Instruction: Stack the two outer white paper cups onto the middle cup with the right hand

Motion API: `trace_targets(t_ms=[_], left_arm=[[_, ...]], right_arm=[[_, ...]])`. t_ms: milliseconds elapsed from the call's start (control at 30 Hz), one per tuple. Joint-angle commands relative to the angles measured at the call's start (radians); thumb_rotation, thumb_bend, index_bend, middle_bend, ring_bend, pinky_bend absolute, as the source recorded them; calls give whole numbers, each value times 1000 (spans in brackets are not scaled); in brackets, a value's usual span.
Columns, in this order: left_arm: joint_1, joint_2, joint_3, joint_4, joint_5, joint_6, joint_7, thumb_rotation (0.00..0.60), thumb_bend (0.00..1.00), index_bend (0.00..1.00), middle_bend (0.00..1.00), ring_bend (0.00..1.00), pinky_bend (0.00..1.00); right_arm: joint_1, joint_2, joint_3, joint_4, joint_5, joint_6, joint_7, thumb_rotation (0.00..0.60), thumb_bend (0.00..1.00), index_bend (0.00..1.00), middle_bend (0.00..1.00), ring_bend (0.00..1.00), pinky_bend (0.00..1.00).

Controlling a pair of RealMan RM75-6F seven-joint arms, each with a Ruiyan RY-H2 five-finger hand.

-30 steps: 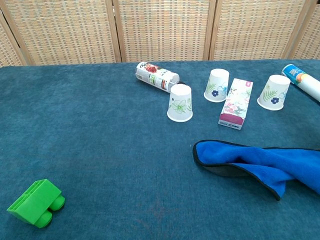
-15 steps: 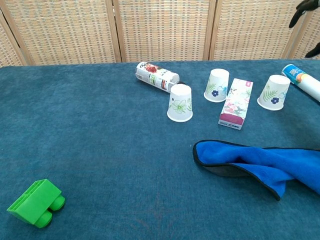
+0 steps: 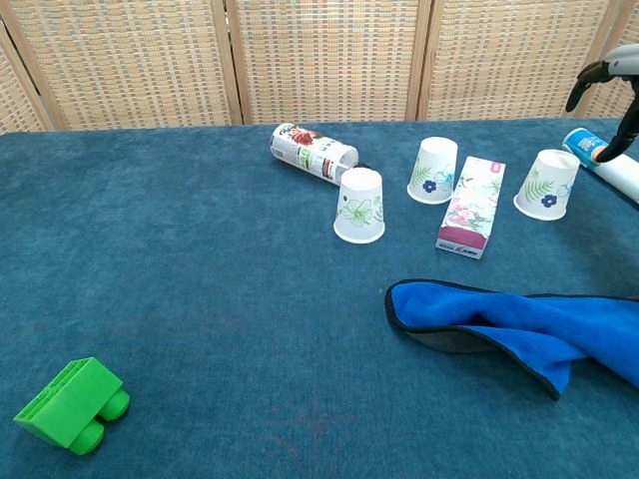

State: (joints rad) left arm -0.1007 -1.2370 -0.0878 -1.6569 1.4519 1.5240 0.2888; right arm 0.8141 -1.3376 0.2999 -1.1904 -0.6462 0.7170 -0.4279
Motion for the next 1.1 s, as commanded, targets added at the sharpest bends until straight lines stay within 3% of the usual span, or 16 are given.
trace_targets(t_ms=[33, 600, 767, 933, 1100], left_arm=[[1, -3, 0, 3, -1, 2, 3, 600, 79, 0, 0, 0, 0], [-13, -24, -5, 20, -26, -20, 36, 600, 79, 0, 0, 0, 0], [-18, -30, -5, 25, -32, -26, 42, 600, 79, 0, 0, 0, 0], [-20, -33, -6, 28, -34, -27, 44, 600, 79, 0, 0, 0, 0], [-21, -33, -4, 30, -31, -27, 42, 600, 79, 0, 0, 0, 0]], right_arm=[[25, -47, -13, 80, 6, -40, 26, 600, 198, 305, 58, 0, 97], [93, -218, -43, 395, -11, -202, 119, 600, 200, 343, 71, 0, 114], [105, -258, -44, 468, -34, -225, 144, 600, 201, 413, 99, 0, 132], [110, -278, -39, 497, -72, -210, 168, 600, 207, 507, 147, 2, 160], [109, -257, -26, 451, -108, -169, 185, 600, 210, 533, 166, 10, 167]])
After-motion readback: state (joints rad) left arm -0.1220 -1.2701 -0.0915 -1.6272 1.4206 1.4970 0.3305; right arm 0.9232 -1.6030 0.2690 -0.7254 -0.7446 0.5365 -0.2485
